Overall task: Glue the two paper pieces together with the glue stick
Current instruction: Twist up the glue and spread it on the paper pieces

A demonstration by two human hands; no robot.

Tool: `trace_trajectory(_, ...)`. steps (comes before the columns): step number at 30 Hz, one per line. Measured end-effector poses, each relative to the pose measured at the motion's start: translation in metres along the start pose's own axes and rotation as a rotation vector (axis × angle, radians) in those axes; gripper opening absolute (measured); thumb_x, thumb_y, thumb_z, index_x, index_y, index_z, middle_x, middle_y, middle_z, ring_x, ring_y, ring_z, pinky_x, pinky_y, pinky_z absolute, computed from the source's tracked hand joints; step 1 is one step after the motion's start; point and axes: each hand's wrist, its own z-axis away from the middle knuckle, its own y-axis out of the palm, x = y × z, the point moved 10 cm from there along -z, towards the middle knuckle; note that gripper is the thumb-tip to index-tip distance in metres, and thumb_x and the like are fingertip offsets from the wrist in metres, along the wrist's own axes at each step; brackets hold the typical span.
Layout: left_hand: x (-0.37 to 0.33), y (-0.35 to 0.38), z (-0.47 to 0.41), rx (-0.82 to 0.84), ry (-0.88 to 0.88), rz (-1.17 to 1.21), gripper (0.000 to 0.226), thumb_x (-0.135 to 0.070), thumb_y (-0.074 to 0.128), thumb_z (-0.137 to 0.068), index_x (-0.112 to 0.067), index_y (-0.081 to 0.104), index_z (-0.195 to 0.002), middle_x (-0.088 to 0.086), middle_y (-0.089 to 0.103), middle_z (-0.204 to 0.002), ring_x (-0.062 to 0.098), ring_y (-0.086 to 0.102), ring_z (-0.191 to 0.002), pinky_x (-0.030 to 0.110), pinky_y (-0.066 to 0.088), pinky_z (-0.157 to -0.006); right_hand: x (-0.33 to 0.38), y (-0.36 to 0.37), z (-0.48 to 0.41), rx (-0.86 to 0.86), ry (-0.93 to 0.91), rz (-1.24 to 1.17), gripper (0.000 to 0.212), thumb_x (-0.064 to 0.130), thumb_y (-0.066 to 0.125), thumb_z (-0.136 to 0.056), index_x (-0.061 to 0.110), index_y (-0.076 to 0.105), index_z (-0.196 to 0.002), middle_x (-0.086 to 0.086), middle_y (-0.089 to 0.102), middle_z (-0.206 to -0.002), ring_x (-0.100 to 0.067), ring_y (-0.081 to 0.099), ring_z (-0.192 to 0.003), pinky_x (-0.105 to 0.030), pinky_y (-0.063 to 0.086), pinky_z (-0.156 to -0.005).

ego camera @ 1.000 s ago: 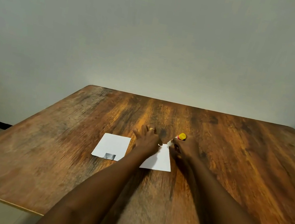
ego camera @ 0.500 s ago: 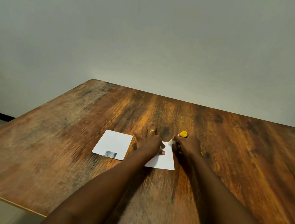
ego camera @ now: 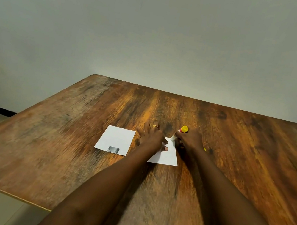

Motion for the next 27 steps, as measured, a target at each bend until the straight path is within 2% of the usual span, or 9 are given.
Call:
trace_trajectory(4, 0.000, -0.001, 0.001, -0.004, -0.005, -0.013, 0.039, -0.035, 0.062, -0.088, -0.027, 0.061, -0.126, 0.012, 0.015, -0.159, 0.042, -0.008, -0.146, 0.067, -0.009, -0.109, 0.003, 0.001, 0.000, 0.010, -0.018, 0.025, 0.023, 0.014, 0.067, -0.080, -0.008, 0.068, -0.086, -0.026, 0.069, -0.087, -0.028, 0.062, -0.071, -0.038, 0.053, -0.070)
trace_trajectory(9, 0.001, -0.001, 0.001, -0.002, -0.013, -0.005, 0.038, -0.034, 0.061, -0.089, -0.027, 0.061, -0.126, 0.013, 0.012, -0.160, 0.042, -0.010, -0.146, 0.067, -0.010, -0.109, 0.002, 0.003, 0.002, 0.027, 0.001, 0.038, 0.027, 0.017, 0.068, -0.080, -0.009, 0.067, -0.087, -0.024, 0.069, -0.087, -0.027, 0.061, -0.070, -0.035, 0.051, -0.067)
trace_trajectory(14, 0.000, -0.001, 0.002, -0.003, -0.023, -0.006, 0.040, -0.034, 0.060, -0.089, -0.027, 0.059, -0.129, 0.013, 0.008, -0.160, 0.042, -0.011, -0.145, 0.066, -0.011, -0.109, 0.006, 0.001, 0.007, 0.048, -0.020, 0.069, 0.018, 0.013, 0.068, -0.078, 0.005, 0.061, -0.064, -0.018, 0.064, -0.074, -0.022, 0.057, -0.059, -0.025, 0.044, -0.056)
trace_trajectory(16, 0.000, 0.000, 0.002, 0.002, -0.027, -0.007, 0.040, -0.033, 0.060, -0.090, -0.026, 0.058, -0.129, 0.013, 0.009, -0.160, 0.042, -0.011, -0.145, 0.066, -0.011, -0.109, 0.006, 0.001, 0.010, 0.052, -0.016, 0.084, 0.016, 0.014, 0.069, -0.078, -0.001, 0.065, -0.073, -0.014, 0.062, -0.074, -0.015, 0.054, -0.053, -0.021, 0.040, -0.049)
trace_trajectory(18, 0.001, 0.001, 0.002, 0.010, -0.028, -0.009, 0.041, -0.033, 0.059, -0.090, -0.026, 0.057, -0.130, 0.014, 0.011, -0.160, 0.042, -0.011, -0.146, 0.066, -0.011, -0.109, 0.005, 0.000, 0.013, 0.058, -0.006, 0.089, 0.021, 0.015, 0.069, -0.077, -0.005, 0.066, -0.083, -0.012, 0.061, -0.074, -0.011, 0.051, -0.051, -0.021, 0.036, -0.047)
trace_trajectory(21, 0.001, 0.001, 0.002, 0.002, -0.030, -0.009, 0.041, -0.033, 0.059, -0.090, -0.025, 0.057, -0.130, 0.013, 0.013, -0.160, 0.042, -0.008, -0.146, 0.066, -0.010, -0.109, 0.004, -0.001, 0.018, 0.064, 0.010, 0.087, 0.023, 0.015, 0.070, -0.075, -0.005, 0.065, -0.085, -0.011, 0.060, -0.073, -0.012, 0.050, -0.052, -0.023, 0.039, -0.048)
trace_trajectory(25, 0.001, 0.001, 0.002, 0.001, -0.038, -0.002, 0.043, -0.034, 0.059, -0.090, -0.025, 0.056, -0.132, 0.013, 0.012, -0.160, 0.042, -0.010, -0.146, 0.067, -0.012, -0.108, 0.003, -0.003, 0.026, 0.071, 0.014, 0.085, 0.016, 0.013, 0.069, -0.074, -0.001, 0.062, -0.071, -0.010, 0.057, -0.063, -0.014, 0.049, -0.049, -0.027, 0.038, -0.050)
trace_trajectory(27, 0.001, 0.000, 0.003, -0.002, -0.042, -0.002, 0.045, -0.035, 0.060, -0.089, -0.026, 0.054, -0.133, 0.012, 0.011, -0.160, 0.042, -0.009, -0.146, 0.068, -0.009, -0.109, 0.002, -0.004, 0.029, 0.083, 0.015, 0.090, 0.022, 0.012, 0.068, -0.076, 0.005, 0.055, -0.061, -0.011, 0.056, -0.061, -0.016, 0.049, -0.050, -0.030, 0.040, -0.054)
